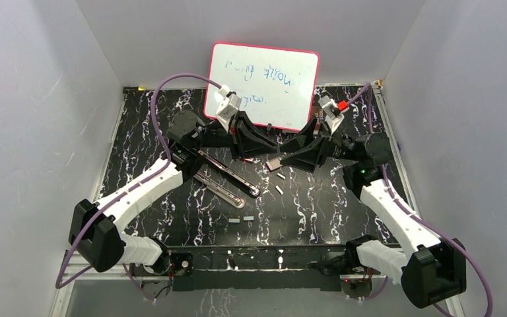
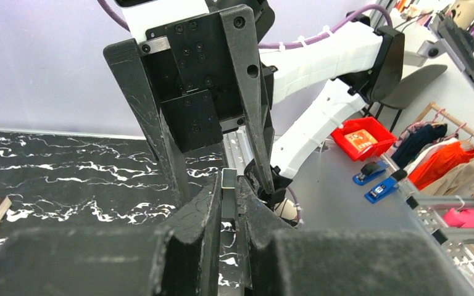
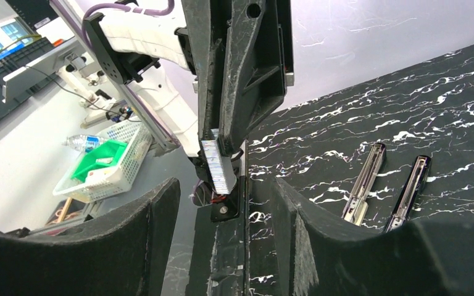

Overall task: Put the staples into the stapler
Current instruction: Pick up the staple from the center of the board.

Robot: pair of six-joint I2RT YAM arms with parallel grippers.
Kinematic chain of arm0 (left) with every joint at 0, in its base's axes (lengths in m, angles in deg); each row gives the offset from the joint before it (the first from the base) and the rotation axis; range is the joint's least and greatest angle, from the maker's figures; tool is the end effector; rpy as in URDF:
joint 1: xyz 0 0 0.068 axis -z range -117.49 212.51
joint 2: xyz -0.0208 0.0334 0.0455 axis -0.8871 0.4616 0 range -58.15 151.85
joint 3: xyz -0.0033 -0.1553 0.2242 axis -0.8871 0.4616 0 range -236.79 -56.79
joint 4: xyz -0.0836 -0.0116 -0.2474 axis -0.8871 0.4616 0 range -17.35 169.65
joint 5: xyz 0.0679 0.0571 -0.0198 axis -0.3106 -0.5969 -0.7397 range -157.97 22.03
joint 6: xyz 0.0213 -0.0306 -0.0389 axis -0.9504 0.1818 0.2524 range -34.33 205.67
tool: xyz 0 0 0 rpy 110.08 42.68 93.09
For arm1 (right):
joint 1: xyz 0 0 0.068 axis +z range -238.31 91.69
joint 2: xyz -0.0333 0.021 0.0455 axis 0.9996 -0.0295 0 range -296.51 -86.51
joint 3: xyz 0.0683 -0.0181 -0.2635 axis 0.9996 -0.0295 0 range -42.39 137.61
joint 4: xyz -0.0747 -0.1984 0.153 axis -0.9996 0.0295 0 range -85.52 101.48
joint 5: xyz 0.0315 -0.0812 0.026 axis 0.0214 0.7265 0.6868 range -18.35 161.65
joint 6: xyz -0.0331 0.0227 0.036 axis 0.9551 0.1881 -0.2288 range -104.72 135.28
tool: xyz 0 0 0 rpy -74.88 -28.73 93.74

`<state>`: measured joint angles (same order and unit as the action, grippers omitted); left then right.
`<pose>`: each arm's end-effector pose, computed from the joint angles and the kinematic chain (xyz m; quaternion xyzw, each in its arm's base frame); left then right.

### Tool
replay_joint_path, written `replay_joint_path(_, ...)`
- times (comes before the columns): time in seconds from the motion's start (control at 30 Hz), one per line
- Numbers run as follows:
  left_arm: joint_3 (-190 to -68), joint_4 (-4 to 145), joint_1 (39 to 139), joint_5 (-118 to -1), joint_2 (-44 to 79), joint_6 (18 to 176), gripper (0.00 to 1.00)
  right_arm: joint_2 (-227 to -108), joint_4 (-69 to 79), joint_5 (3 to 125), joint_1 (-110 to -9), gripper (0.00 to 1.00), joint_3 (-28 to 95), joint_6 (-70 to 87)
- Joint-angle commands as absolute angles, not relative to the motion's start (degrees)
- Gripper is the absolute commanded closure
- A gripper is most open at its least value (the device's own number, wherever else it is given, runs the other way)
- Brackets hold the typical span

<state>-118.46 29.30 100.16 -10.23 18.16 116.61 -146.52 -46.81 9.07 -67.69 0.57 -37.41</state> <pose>0.2122 -0.2017 0.4109 0.4408 0.4213 -0.6278 0.4837 0.1898 0.1052 0.3785 -0.3308 0.5109 0.6458 0.4610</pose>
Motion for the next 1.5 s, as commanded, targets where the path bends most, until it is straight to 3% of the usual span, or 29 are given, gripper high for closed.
replay_joint_path(0.0, -121.8, 26.0, 100.0, -6.1, 17.2, 110.1, 0.98, -145.4, -51.3, 6.9, -67.8, 0.37, 3.6, -37.0)
replay_joint_path(0.5, -124.4, 21.4, 100.2, 5.3, 17.2, 98.3, 0.9, -145.2, -50.9, 2.3, -67.8, 0.34, 8.0, -32.2)
replay_joint_path(0.9, -123.5, 21.4, 100.6, 11.4, 14.3, 83.7, 0.91, -147.7, -51.5, 1.5, -64.8, 0.31, 12.0, -24.0)
replay_joint_path(1.3, -124.2, 21.4, 100.7, 15.6, 13.5, 83.2, 0.92, -151.7, -46.6, -5.5, -60.0, 0.32, 17.9, -21.5)
replay_joint_path(1.47, -124.0, 21.4, 100.7, 16.4, 13.3, 81.7, 0.92, -152.0, -35.9, -7.5, -58.6, 0.34, 20.3, -15.5)
